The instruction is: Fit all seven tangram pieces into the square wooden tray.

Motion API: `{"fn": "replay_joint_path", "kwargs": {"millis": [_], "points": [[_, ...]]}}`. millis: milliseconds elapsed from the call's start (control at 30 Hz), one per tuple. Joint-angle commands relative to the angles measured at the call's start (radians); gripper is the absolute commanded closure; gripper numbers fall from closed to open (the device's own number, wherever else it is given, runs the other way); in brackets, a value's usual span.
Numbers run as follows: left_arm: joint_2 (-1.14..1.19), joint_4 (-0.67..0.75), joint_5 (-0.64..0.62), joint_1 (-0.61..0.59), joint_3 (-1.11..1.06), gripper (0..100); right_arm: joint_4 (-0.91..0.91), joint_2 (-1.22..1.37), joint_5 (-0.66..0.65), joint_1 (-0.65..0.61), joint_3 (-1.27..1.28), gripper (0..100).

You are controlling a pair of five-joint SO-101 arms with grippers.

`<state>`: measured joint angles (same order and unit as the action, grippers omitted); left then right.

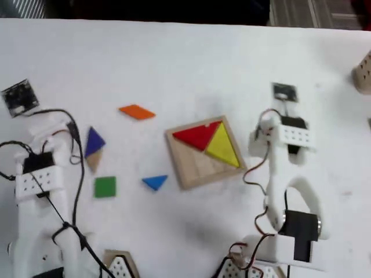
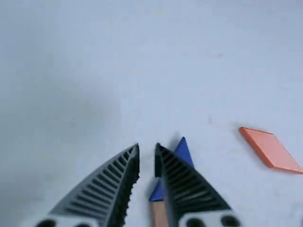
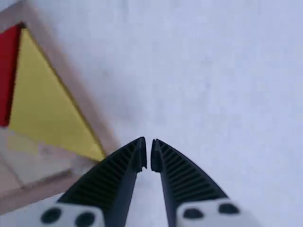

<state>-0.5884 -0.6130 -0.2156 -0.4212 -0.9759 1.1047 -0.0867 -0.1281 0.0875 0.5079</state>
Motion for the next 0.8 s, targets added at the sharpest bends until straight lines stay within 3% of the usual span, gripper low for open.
{"fn": "replay_joint_path", "kwargs": {"millis": [0,267,467,767], "points": [[0.044,0.020,-0.044,-0.031,0.040,81,0.088,-0.047,-0.086,-0.127,-0.138,97.2],[0.357,-0.040,-0.166,-0.199,0.281,80,0.133,-0.036,-0.233,-0.415,-0.333,76.8],[0.539,-0.123,-0.187,-0.214,0.443,80,0.064,0.104,-0.259,-0.585,-0.505,75.8],[0.552,-0.115,-0.187,-0.182,0.448,80,0.064,0.639,-0.288,-0.654,-1.057,75.6]]}}
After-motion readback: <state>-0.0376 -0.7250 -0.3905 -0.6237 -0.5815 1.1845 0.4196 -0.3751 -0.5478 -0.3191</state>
